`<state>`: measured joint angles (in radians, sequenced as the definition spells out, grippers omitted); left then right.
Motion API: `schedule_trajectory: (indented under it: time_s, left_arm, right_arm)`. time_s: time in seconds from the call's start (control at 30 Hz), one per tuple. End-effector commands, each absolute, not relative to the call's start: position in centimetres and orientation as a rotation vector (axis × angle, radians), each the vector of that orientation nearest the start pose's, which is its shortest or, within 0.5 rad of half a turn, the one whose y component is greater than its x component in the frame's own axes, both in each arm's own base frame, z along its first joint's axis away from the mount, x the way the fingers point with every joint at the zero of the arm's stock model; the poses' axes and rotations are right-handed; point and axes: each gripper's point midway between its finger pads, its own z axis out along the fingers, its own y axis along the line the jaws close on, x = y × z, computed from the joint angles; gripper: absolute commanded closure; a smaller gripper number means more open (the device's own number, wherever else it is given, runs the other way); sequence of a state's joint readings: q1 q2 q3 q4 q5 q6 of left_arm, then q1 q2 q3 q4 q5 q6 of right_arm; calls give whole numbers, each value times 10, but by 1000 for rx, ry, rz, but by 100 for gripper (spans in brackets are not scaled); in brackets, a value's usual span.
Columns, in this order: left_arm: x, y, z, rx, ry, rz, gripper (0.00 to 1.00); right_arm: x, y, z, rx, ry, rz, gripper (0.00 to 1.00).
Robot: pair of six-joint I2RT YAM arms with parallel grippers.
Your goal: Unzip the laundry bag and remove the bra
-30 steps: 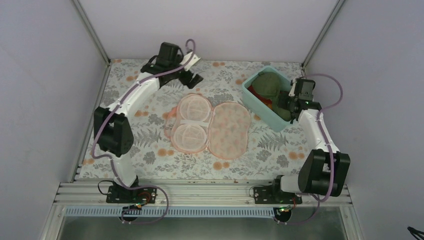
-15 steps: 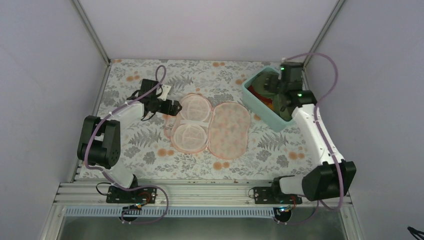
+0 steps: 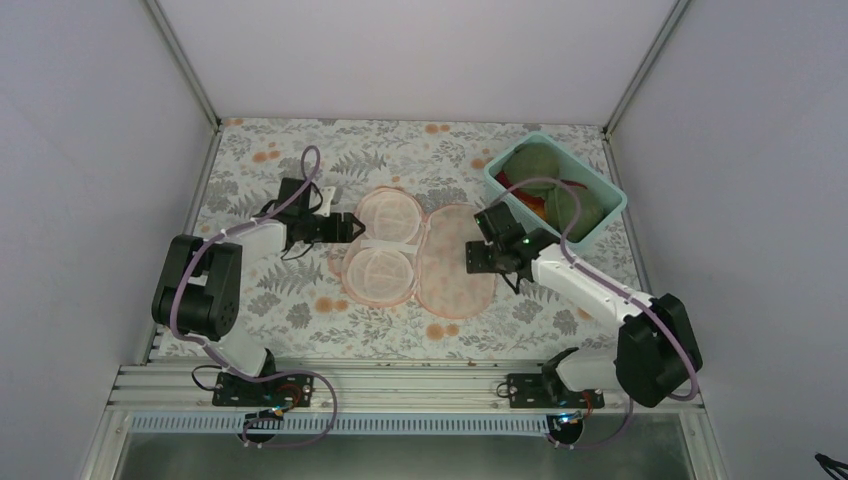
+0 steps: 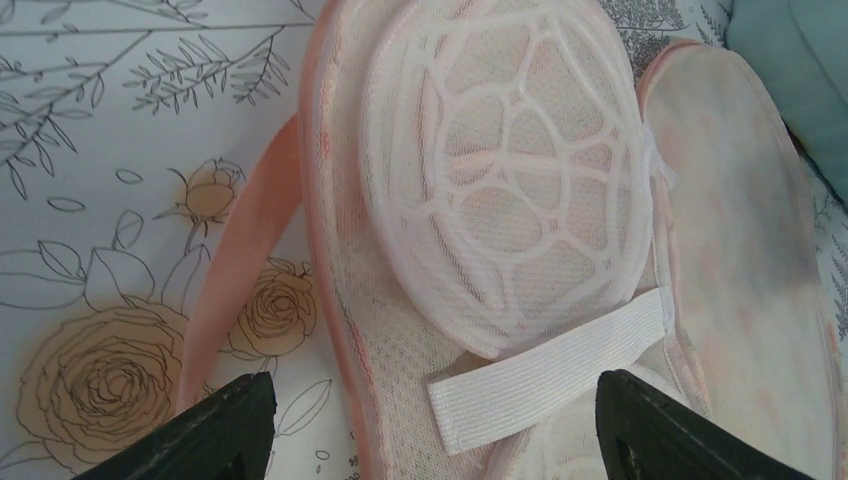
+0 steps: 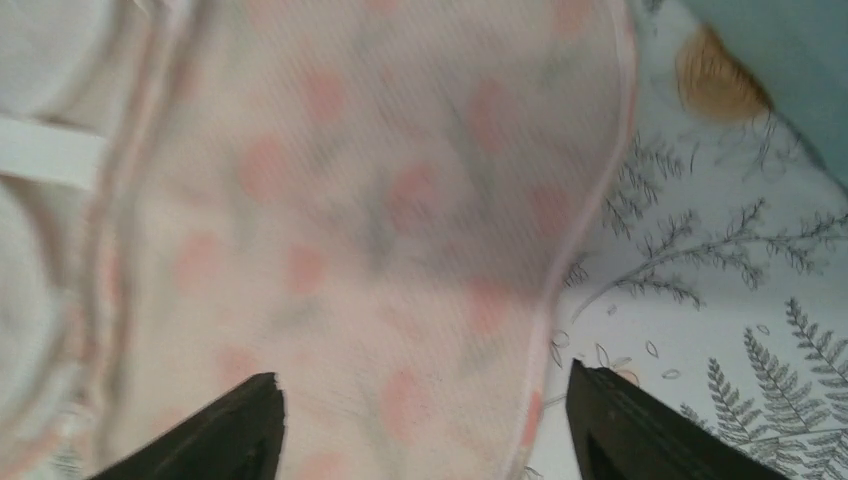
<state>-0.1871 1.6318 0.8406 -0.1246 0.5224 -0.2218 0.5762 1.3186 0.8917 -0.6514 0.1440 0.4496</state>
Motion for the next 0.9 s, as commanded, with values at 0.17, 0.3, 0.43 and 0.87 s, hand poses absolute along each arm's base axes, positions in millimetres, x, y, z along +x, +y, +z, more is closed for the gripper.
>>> schedule_trajectory:
  time_s: [0.17,0.3,0.43,0.87]
  left_arm:
    - [357,-154,55,95,2491,-852,23]
    - [349,-156,43,63,2514,-885,27]
    - [344,-156,33,42,2534,-892,29]
    - [339,-163,32,61,2536,-934,82]
  right_arm:
    - [276,132,53,86,2661,165,24]
    - [281,126,40,108,2667,166,24]
    - [283,121,24,107,2687,160,30]
    - [302,136,54,-21,2656,196,96]
